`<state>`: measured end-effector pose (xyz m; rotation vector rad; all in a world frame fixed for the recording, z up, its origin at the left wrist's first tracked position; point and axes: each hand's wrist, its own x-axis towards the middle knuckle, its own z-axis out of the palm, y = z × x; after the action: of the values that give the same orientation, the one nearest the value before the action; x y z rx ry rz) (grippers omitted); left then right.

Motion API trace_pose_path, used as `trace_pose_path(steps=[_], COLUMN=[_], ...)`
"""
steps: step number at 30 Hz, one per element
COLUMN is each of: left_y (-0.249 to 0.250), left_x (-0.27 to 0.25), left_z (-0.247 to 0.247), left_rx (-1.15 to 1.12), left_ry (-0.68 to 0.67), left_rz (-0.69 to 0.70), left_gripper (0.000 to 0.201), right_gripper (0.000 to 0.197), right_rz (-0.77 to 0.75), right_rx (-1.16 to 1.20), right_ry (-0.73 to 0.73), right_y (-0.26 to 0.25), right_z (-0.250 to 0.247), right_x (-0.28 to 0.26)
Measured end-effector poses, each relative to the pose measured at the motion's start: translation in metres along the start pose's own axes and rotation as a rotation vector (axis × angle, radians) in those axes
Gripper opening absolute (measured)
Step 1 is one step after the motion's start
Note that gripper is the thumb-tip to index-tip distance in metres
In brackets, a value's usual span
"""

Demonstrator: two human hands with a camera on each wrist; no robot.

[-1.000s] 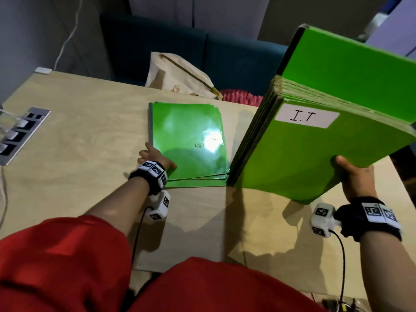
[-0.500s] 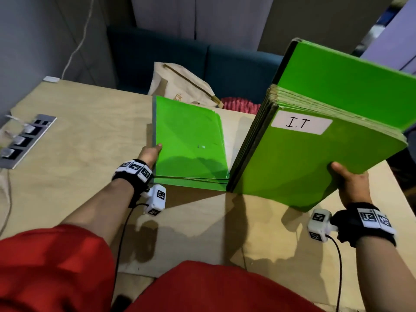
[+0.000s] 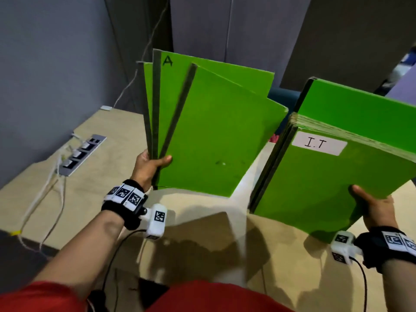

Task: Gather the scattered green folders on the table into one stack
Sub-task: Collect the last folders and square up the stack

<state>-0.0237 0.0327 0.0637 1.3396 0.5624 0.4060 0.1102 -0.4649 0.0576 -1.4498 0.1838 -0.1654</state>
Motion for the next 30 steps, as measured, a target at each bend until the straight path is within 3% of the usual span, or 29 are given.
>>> trace_pose_path(steps=[1, 2, 4, 5, 8, 10, 11, 12, 13, 15, 17, 18, 19, 21, 22, 23, 26, 30], left_y=[-0.001, -0.005, -0.009, -0.014, -0.029, -0.038, -0.044, -0.046, -0.049, -0.055, -0.052, -0.050, -0.047, -0.047, -0.048, -0.049, -0.049, -0.062], left_x=[-0.006, -0.011, -0.023, -0.027, -0.035, -0.035, -0.033, -0.032, -0.030, -0.029, -0.036, -0.040, -0.045, -0.046, -0.045, -0.043, -0.040, -0.038], left_z=[-0.003, -0.004, -0.004, -0.004, -0.007, -0.012, -0.015, -0.021, -0.028, -0.038, -0.036, -0.030, -0.021, 0.004, 0.020, 0.038, 0.103, 0.175], left_rx=[-0.020, -0.034, -0.068, -0.088, -0.186, -0.208, -0.206, -0.208, -0.189, -0.132, -0.107, -0.110, -0.102, -0.055, -0.040, -0.017, -0.005, -0.011], left_ry=[-0.035, -0.072, -0.126, -0.150, -0.177, -0.208, -0.216, -0.197, -0.164, -0.169, -0.219, -0.275, -0.329, -0.393, -0.407, -0.434, -0.457, -0.419], left_rz=[0.004, -0.003, 0.000, -0.004, 0.002, -0.017, -0.025, -0.022, -0.030, -0.078, -0.078, -0.080, -0.101, -0.129, -0.130, -0.131, -0.107, -0.129], left_gripper=[0.031, 0.031, 0.031, 0.032, 0.027, 0.042, 0.039, 0.023, 0.024, 0.045, 0.036, 0.020, 0.026, 0.067, 0.074, 0.072, 0.034, 0.034], right_gripper=[0.066, 0.062, 0.029, 0.025, 0.027, 0.035, 0.037, 0.038, 0.039, 0.046, 0.044, 0.040, 0.038, 0.033, 0.029, 0.027, 0.035, 0.034], right_rz=[0.010, 0.016, 0.013, -0.006, -0.008, -0.003, -0.002, -0.002, 0.001, 0.018, 0.028, 0.023, 0.024, 0.023, 0.025, 0.022, 0.039, 0.113], right_rx=[0.002, 0.003, 0.004, -0.014, -0.068, -0.085, -0.093, -0.096, -0.089, -0.083, -0.075, -0.070, -0.073, -0.101, -0.117, -0.127, -0.168, -0.119], right_ry=[0.004, 0.012, -0.003, 0.004, 0.012, 0.017, 0.019, 0.016, 0.006, 0.002, 0.006, 0.005, 0.002, 0.005, 0.012, 0.013, -0.011, -0.026], right_y=[0.000, -0.001, -0.006, -0.008, -0.013, -0.016, -0.016, -0.017, -0.018, -0.021, -0.021, -0.021, -0.020, -0.020, -0.020, -0.020, -0.021, -0.011], right_z=[0.001, 0.003, 0.007, 0.009, 0.014, 0.014, 0.012, 0.013, 0.014, 0.015, 0.015, 0.016, 0.016, 0.016, 0.015, 0.014, 0.008, -0.001], right_x=[-0.001, -0.002, -0.006, -0.007, -0.010, -0.011, -0.011, -0.011, -0.011, -0.012, -0.012, -0.013, -0.014, -0.015, -0.015, -0.016, -0.023, -0.030])
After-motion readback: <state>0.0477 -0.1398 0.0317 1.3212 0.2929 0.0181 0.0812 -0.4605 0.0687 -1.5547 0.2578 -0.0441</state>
